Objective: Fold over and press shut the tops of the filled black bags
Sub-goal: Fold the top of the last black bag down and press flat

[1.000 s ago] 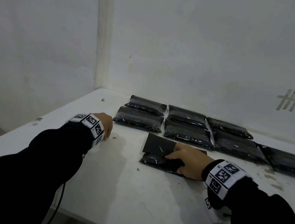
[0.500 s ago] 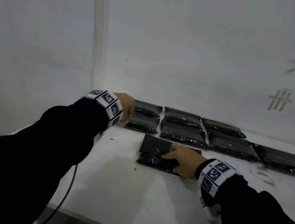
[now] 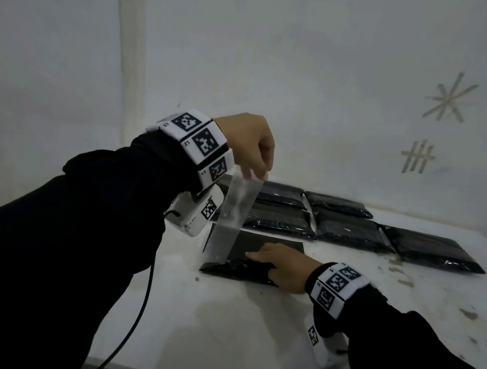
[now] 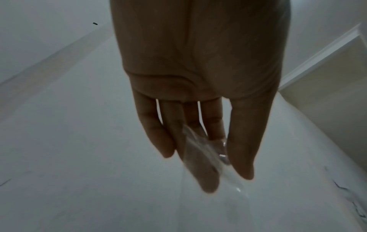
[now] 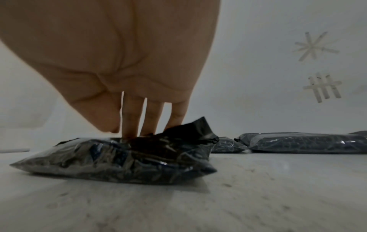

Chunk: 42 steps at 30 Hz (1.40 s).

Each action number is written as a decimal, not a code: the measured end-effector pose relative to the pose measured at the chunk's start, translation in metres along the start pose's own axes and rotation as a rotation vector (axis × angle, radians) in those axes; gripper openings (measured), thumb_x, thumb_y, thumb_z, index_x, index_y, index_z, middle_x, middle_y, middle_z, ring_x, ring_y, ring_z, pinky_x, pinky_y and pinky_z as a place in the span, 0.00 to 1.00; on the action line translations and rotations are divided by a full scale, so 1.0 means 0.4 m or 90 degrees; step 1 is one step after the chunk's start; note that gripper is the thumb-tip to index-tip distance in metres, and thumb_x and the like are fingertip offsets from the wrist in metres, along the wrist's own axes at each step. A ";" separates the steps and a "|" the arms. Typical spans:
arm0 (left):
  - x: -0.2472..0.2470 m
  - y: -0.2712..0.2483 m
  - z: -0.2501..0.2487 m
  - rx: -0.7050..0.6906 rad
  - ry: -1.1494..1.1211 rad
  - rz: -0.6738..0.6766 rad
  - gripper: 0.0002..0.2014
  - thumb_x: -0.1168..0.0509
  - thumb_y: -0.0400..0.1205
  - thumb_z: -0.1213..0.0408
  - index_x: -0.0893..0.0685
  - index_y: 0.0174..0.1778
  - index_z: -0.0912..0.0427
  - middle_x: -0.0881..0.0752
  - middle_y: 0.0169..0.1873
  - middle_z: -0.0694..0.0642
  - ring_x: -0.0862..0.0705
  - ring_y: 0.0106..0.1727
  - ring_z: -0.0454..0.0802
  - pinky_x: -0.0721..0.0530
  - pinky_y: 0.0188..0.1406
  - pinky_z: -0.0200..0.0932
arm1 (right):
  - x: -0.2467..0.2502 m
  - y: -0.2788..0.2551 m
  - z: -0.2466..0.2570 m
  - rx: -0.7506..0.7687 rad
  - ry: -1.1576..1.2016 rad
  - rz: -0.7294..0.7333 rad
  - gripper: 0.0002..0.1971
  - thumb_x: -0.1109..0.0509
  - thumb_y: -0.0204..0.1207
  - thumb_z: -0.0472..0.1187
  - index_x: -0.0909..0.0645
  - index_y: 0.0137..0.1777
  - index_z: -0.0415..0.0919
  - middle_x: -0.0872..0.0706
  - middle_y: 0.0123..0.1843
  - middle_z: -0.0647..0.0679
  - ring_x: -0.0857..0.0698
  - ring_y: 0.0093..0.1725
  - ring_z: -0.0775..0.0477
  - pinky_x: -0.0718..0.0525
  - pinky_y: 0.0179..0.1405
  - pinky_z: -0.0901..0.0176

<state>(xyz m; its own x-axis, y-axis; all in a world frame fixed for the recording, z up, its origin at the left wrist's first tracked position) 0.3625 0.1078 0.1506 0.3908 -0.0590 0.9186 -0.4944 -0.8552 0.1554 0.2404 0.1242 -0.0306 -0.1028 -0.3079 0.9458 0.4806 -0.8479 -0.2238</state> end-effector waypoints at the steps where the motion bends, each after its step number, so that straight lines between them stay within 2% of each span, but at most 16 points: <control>1: 0.008 -0.002 -0.007 -0.003 -0.013 -0.015 0.04 0.24 0.73 0.64 0.12 0.40 0.57 0.10 0.31 0.47 0.11 0.31 0.38 0.13 0.48 0.40 | 0.003 -0.008 -0.004 -0.004 0.024 -0.006 0.29 0.44 0.80 0.28 0.36 0.81 0.47 0.29 0.76 0.48 0.32 0.76 0.49 0.39 0.69 0.70; 4: 0.030 -0.008 -0.025 -0.005 -0.059 -0.057 0.05 0.24 0.73 0.63 0.13 0.41 0.59 0.11 0.31 0.47 0.12 0.30 0.36 0.15 0.49 0.40 | 0.008 -0.028 -0.025 -0.031 0.229 -0.027 0.31 0.37 0.78 0.33 0.39 0.79 0.51 0.24 0.74 0.49 0.23 0.69 0.50 0.24 0.60 0.65; 8: 0.034 -0.005 -0.040 -0.010 -0.097 -0.080 0.04 0.25 0.74 0.64 0.14 0.39 0.59 0.11 0.33 0.50 0.11 0.30 0.37 0.17 0.42 0.41 | 0.008 -0.036 -0.054 -0.011 0.459 -0.060 0.34 0.19 0.62 0.51 0.33 0.65 0.60 0.15 0.62 0.50 0.18 0.64 0.52 0.22 0.68 0.53; 9: 0.032 -0.004 -0.044 -0.012 -0.109 -0.082 0.04 0.25 0.74 0.65 0.14 0.38 0.58 0.11 0.34 0.51 0.11 0.30 0.38 0.18 0.39 0.39 | 0.009 -0.039 -0.056 0.006 0.496 -0.065 0.32 0.18 0.61 0.51 0.30 0.63 0.58 0.13 0.58 0.51 0.16 0.62 0.53 0.21 0.67 0.52; 13: 0.020 0.000 -0.045 -0.013 -0.176 -0.096 0.05 0.26 0.74 0.67 0.15 0.36 0.57 0.12 0.28 0.46 0.10 0.31 0.40 0.20 0.33 0.33 | 0.020 -0.048 -0.064 0.048 0.568 -0.122 0.13 0.23 0.70 0.32 0.19 0.53 0.42 0.12 0.53 0.44 0.14 0.55 0.46 0.19 0.66 0.49; 15: 0.015 -0.001 -0.025 0.001 -0.222 -0.114 0.04 0.26 0.75 0.67 0.15 0.37 0.58 0.12 0.27 0.45 0.10 0.32 0.41 0.18 0.33 0.33 | 0.021 -0.055 -0.069 0.056 0.575 -0.132 0.04 0.26 0.71 0.31 0.16 0.43 0.38 0.13 0.56 0.32 0.14 0.59 0.41 0.17 0.61 0.57; 17: 0.006 -0.003 0.007 0.026 -0.273 -0.133 0.03 0.26 0.75 0.68 0.14 0.39 0.61 0.11 0.31 0.50 0.10 0.32 0.42 0.16 0.36 0.36 | 0.019 -0.057 -0.079 0.066 0.589 -0.125 0.05 0.28 0.73 0.29 0.17 0.37 0.34 0.15 0.57 0.25 0.14 0.60 0.49 0.17 0.57 0.67; 19: -0.012 -0.008 0.044 0.060 -0.338 -0.145 0.03 0.27 0.75 0.71 0.15 0.40 0.62 0.11 0.34 0.55 0.10 0.31 0.43 0.15 0.37 0.36 | 0.018 -0.056 -0.096 0.066 0.612 -0.122 0.07 0.29 0.73 0.26 0.18 0.35 0.34 0.15 0.54 0.24 0.13 0.57 0.56 0.18 0.60 0.68; 20: -0.024 -0.011 0.066 0.078 -0.376 -0.154 0.03 0.28 0.75 0.73 0.15 0.40 0.63 0.11 0.35 0.57 0.10 0.30 0.43 0.14 0.38 0.36 | 0.019 -0.054 -0.106 0.064 0.626 -0.119 0.08 0.29 0.72 0.25 0.18 0.33 0.33 0.14 0.53 0.24 0.12 0.56 0.56 0.17 0.60 0.66; 23: -0.067 -0.027 0.134 0.150 -0.468 -0.202 0.04 0.28 0.74 0.76 0.15 0.40 0.65 0.14 0.34 0.58 0.14 0.25 0.42 0.12 0.31 0.33 | 0.023 -0.046 -0.136 0.037 0.688 -0.101 0.09 0.26 0.68 0.27 0.15 0.28 0.37 0.11 0.51 0.31 0.10 0.51 0.50 0.14 0.46 0.65; 27: -0.158 -0.052 0.232 0.266 -0.541 -0.243 0.02 0.26 0.74 0.72 0.13 0.40 0.63 0.12 0.35 0.57 0.13 0.30 0.44 0.14 0.27 0.32 | 0.026 -0.040 -0.175 -0.020 0.739 -0.086 0.05 0.28 0.67 0.34 0.16 0.38 0.31 0.09 0.43 0.42 0.10 0.45 0.51 0.15 0.42 0.64; 29: -0.207 -0.056 0.266 0.313 -0.537 -0.242 0.02 0.26 0.74 0.69 0.12 0.37 0.59 0.12 0.36 0.56 0.14 0.34 0.45 0.14 0.29 0.31 | 0.026 -0.038 -0.199 -0.051 0.734 -0.075 0.15 0.30 0.63 0.40 0.17 0.44 0.27 0.08 0.43 0.42 0.11 0.43 0.51 0.17 0.44 0.60; 31: -0.250 -0.056 0.288 0.354 -0.538 -0.228 0.04 0.26 0.74 0.67 0.13 0.35 0.56 0.12 0.36 0.55 0.14 0.35 0.45 0.16 0.27 0.30 | 0.025 -0.042 -0.211 -0.072 0.729 -0.058 0.15 0.28 0.63 0.40 0.16 0.44 0.27 0.09 0.43 0.41 0.12 0.43 0.50 0.17 0.45 0.58; 34: -0.293 -0.058 0.301 0.381 -0.566 -0.189 0.04 0.26 0.75 0.66 0.15 0.37 0.57 0.11 0.33 0.53 0.12 0.27 0.40 0.19 0.21 0.28 | 0.022 -0.046 -0.224 -0.104 0.747 -0.041 0.13 0.28 0.66 0.40 0.18 0.44 0.28 0.09 0.42 0.41 0.12 0.43 0.50 0.17 0.46 0.57; 37: -0.317 -0.070 0.311 0.391 -0.575 -0.173 0.03 0.26 0.75 0.66 0.14 0.38 0.58 0.10 0.33 0.52 0.12 0.27 0.40 0.19 0.30 0.33 | 0.017 -0.041 -0.228 -0.129 0.751 -0.039 0.10 0.37 0.79 0.38 0.20 0.44 0.31 0.12 0.42 0.40 0.12 0.41 0.53 0.18 0.45 0.58; 42: -0.366 -0.092 0.327 0.413 -0.565 -0.127 0.04 0.27 0.76 0.65 0.16 0.37 0.57 0.11 0.35 0.53 0.12 0.30 0.42 0.20 0.32 0.35 | 0.006 -0.037 -0.242 -0.172 0.716 -0.037 0.09 0.36 0.79 0.34 0.20 0.40 0.30 0.12 0.41 0.39 0.15 0.45 0.48 0.21 0.43 0.59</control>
<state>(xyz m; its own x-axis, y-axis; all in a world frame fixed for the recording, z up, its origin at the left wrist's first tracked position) 0.4250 0.0806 -0.0369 0.9618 -0.0161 0.2732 0.0365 -0.9818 -0.1862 0.1487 0.0943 -0.0477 -0.9004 -0.3603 0.2440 0.2619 -0.8964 -0.3575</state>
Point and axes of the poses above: each hand's wrist, its own y-axis towards the middle knuckle, its own x-axis out of the back of the hand, z = x × y, the point moved 5 cm from there along y, towards the middle knuckle
